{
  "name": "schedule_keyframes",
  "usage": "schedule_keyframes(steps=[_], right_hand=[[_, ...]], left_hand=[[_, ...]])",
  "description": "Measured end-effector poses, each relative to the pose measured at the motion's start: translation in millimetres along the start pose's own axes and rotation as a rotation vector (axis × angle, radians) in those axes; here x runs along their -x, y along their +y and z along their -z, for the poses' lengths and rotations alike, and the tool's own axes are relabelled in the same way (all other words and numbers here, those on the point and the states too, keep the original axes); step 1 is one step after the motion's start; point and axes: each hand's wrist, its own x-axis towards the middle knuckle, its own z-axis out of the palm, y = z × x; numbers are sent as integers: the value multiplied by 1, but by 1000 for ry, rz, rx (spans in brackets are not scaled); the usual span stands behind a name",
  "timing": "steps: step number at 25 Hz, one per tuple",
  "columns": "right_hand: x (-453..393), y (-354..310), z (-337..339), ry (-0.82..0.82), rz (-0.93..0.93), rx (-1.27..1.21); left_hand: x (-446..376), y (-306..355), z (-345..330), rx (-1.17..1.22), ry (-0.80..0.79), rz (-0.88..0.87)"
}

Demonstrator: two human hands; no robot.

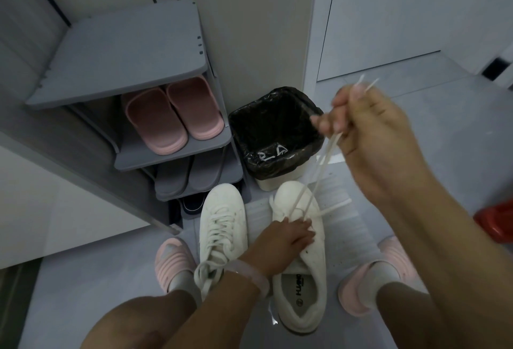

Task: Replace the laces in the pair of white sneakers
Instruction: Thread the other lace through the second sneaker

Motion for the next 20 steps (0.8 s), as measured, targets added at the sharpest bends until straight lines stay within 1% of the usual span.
schedule_keyframes(steps=[1,2,3,4,5,6,7,8,9,10,11,12,13,15,16,17,18,19,20], right_hand=[[-1,-13,-1,-11,26,-107],[0,-20,-2,-14,18,-188],[1,-21,-3,-13,-17,-222],[3,-17,-3,-17,-72,-208],[4,-11,-1,-29,-154,-157],[7,-2,2,-56,-259,-64],[11,8,6,-99,-385,81],[16,21,10,-158,-499,324],[23,37,14,-248,-581,640],[30,54,18,-364,-626,933],[37,69,20,-496,-634,1137],[44,81,20,-602,-625,1214],[49,90,20,-660,-623,1202],[53,96,20,-714,-608,1214],[54,97,19,-738,-585,1261],[53,99,19,-758,-567,1289],[52,99,19,-771,-578,1305],[52,98,19,-779,-574,1311],[51,96,18,-777,-572,1314]], left_hand=[[0,2,0,105,39,39],[2,6,2,236,132,114],[2,8,5,379,306,211],[-3,2,7,460,518,338],[-10,-6,8,504,689,470],[-19,-14,9,558,740,599],[-26,-22,9,639,685,694],[-32,-27,8,708,586,754],[-39,-31,7,767,521,771],[-43,-29,7,812,535,768],[-46,-27,8,870,590,744],[-48,-20,13,952,649,718],[-51,-13,19,1052,674,678],[-53,11,41,1295,610,503],[-50,27,55,1337,534,378],[-45,42,70,1299,455,228],[-35,55,82,1162,394,110],[-24,64,92,993,344,19],[-13,68,98,835,322,-20]])
